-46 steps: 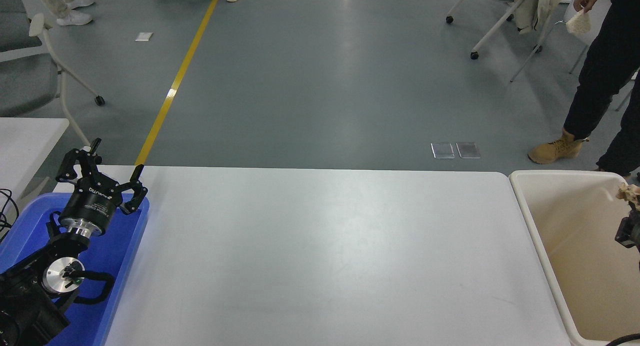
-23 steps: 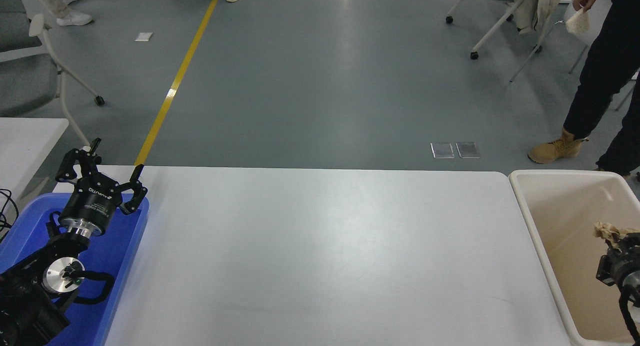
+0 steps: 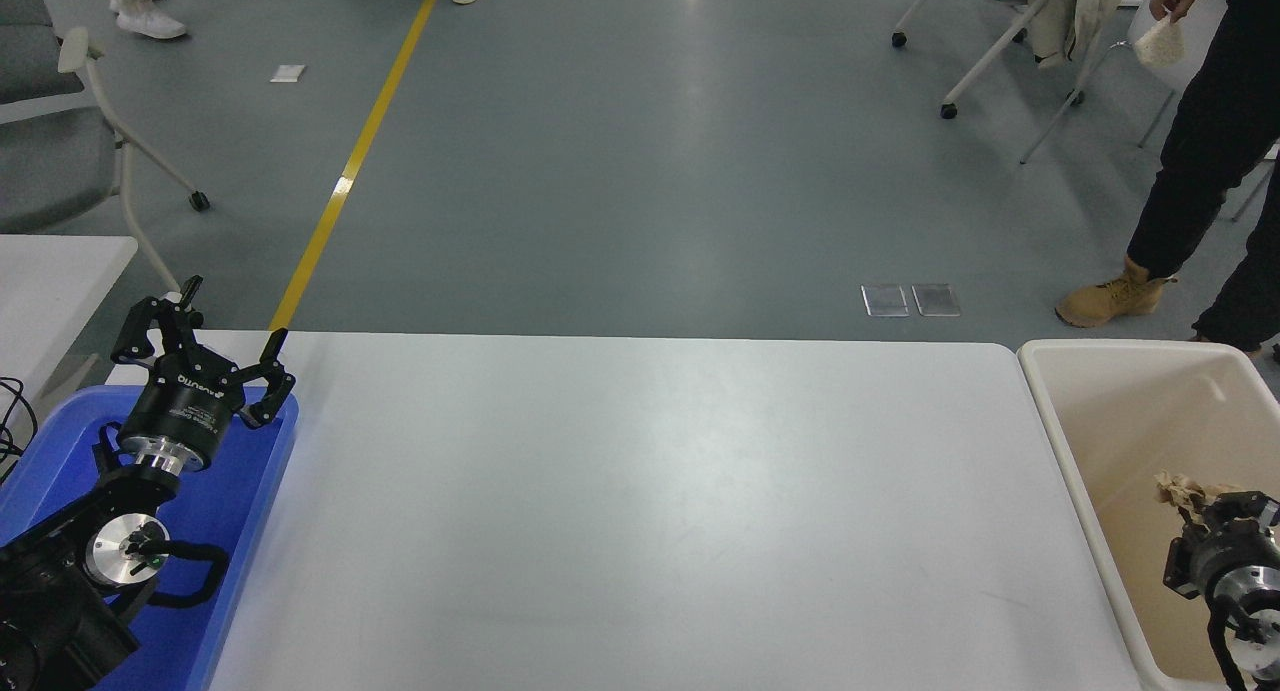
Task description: Clean the table surface
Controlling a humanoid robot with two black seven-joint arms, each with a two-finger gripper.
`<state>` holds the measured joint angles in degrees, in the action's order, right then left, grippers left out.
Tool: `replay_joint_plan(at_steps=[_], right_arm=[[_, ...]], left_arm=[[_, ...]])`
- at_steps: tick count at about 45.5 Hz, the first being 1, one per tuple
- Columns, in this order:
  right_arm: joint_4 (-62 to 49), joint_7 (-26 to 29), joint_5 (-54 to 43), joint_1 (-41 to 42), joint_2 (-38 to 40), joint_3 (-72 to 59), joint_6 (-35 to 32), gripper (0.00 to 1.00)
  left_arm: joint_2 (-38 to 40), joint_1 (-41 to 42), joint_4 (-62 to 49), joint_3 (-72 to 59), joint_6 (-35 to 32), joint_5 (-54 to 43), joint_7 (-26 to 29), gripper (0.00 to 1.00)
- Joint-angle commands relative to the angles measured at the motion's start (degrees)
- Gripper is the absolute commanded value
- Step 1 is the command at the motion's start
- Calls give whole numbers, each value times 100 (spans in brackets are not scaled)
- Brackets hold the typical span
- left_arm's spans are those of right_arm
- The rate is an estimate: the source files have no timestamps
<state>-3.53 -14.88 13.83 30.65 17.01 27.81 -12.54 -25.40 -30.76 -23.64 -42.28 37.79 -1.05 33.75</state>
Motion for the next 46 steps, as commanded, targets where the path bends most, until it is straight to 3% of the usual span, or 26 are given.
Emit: replay_joint_plan(at_steps=[1, 8, 19, 31, 46], right_arm=[[-7, 2, -11, -16, -5, -4, 15, 49], [-16, 11, -11, 11, 39, -4, 24, 62], [-24, 11, -20, 46, 101, 5, 24, 97], [-16, 46, -766, 99, 110, 5, 6, 98], [37, 2, -855, 1162, 1340, -92, -46, 98]], left_arm=[[0, 0, 0, 0, 0, 0, 0, 100], [0, 0, 0, 0, 0, 0, 0, 100], [0, 0, 0, 0, 0, 0, 0, 100], [0, 0, 8, 0, 0, 0, 0, 100], [0, 0, 0, 0, 0, 0, 0, 100]])
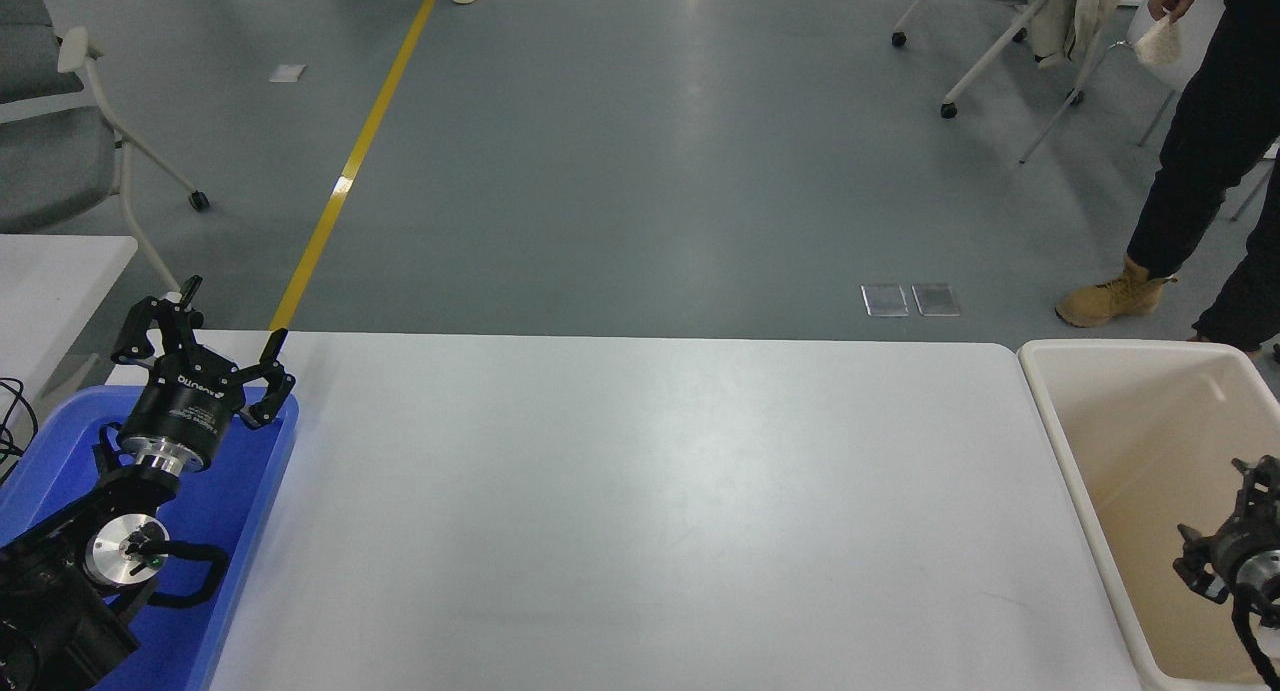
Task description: Clean the table surface
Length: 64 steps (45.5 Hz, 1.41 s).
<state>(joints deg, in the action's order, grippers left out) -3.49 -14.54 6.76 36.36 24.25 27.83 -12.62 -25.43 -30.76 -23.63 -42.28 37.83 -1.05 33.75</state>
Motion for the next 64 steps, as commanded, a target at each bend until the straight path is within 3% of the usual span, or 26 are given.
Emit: replay_joint_plan(at_steps=[1, 17, 38, 64], right_arm=[[33, -31, -149, 669, 642, -163, -47, 98], [244, -304, -149, 1469, 677, -620, -56, 98], [701, -778, -175, 2744, 625, -2149, -21, 98], [631, -1490, -193, 2709, -913, -2967, 49, 98]], left_arm=[[3, 0, -2, 0, -4, 0, 0, 100], [3, 0, -2, 0, -4, 0, 0, 100], [3, 0, 7, 0, -4, 0, 0, 100], [3, 0, 7, 0, -4, 0, 0, 100]])
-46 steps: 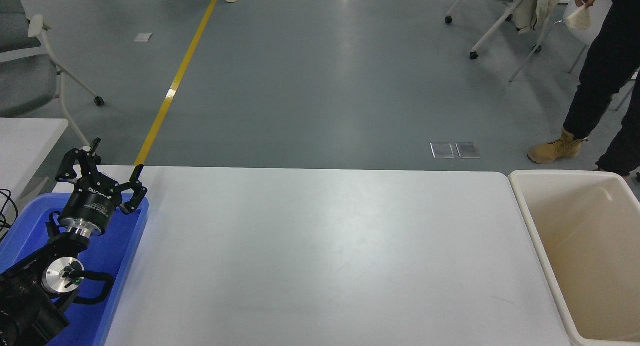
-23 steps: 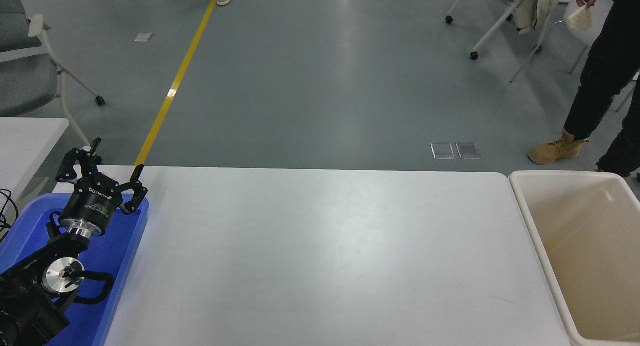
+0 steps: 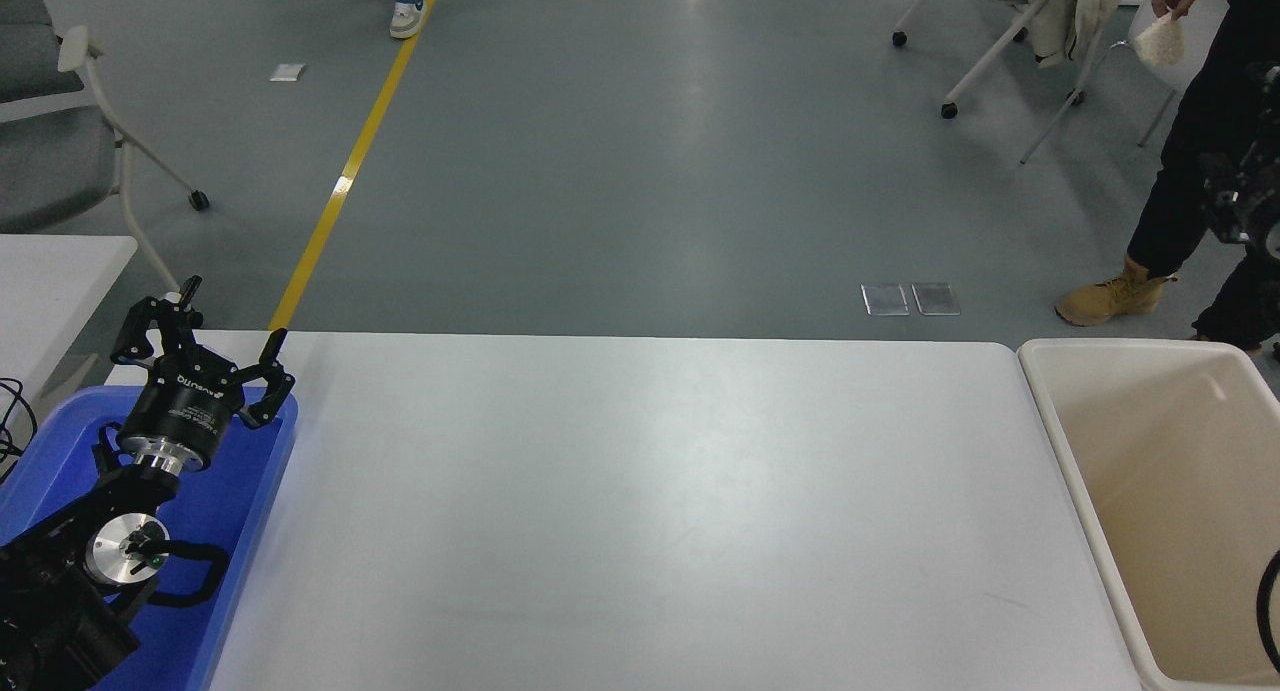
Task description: Clean the table surface
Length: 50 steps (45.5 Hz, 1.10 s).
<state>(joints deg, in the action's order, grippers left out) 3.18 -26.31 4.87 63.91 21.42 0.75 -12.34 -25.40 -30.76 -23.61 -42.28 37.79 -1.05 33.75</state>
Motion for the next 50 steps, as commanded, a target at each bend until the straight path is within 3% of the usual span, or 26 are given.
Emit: replay_joint_plan(at_steps=[1, 13, 50], right_arm=[[-46, -348, -4, -80, -683, -259, 30, 98], [-99, -1060, -4, -493, -1114, -250, 39, 98], [-90, -1535, -4, -1873, -929, 391, 206, 98]], left_arm=[[0, 0, -3, 0, 0, 0, 0, 100], [0, 0, -3, 0, 0, 0, 0, 100], [0, 0, -3, 9, 0, 0, 0, 100]])
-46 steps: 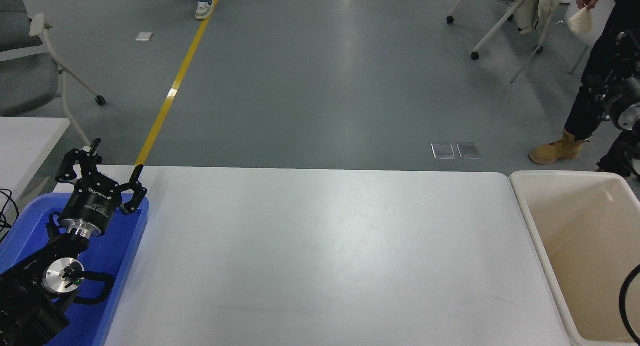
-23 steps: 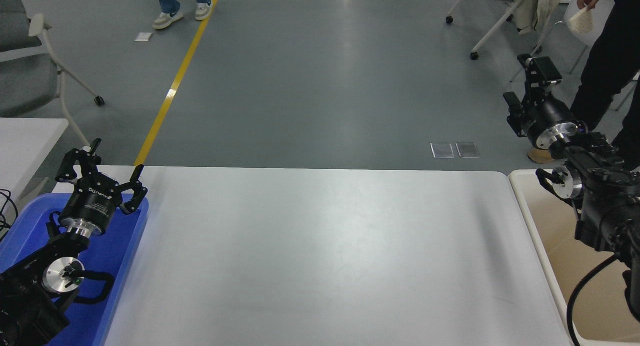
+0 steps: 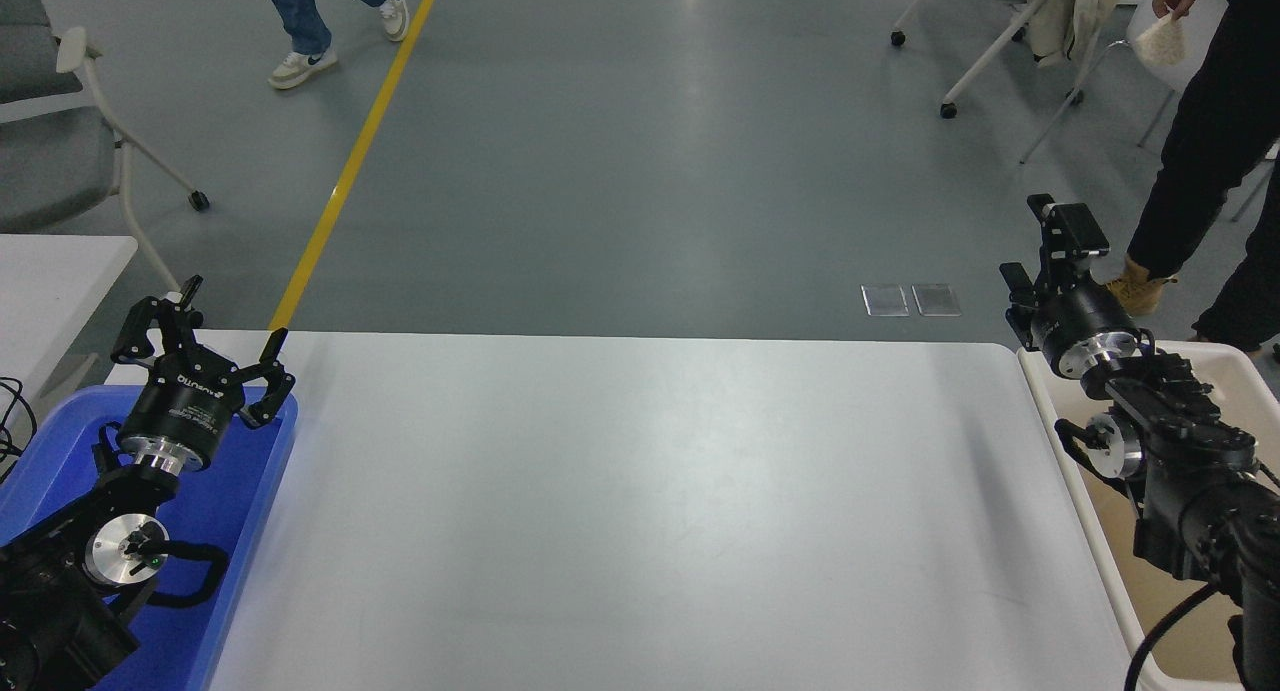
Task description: Clean the table surface
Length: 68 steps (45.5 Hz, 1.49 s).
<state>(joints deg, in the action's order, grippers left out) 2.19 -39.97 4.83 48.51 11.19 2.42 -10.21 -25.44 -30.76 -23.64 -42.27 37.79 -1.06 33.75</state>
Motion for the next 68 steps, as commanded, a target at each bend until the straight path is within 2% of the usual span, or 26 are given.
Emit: replay_joint_plan(at_steps=[1, 21, 68], right_arm=[[18, -169, 0, -342, 120, 233, -8, 98], [27, -161, 88, -272, 305, 1085, -52, 98], [-8, -125, -26, -245, 305, 1068, -8, 98]], left_arm=[[-5, 0, 0, 0, 0, 1, 0, 100], [4, 0, 0, 0, 0, 1, 0, 100], [4, 0, 0, 0, 9, 1, 0, 100]])
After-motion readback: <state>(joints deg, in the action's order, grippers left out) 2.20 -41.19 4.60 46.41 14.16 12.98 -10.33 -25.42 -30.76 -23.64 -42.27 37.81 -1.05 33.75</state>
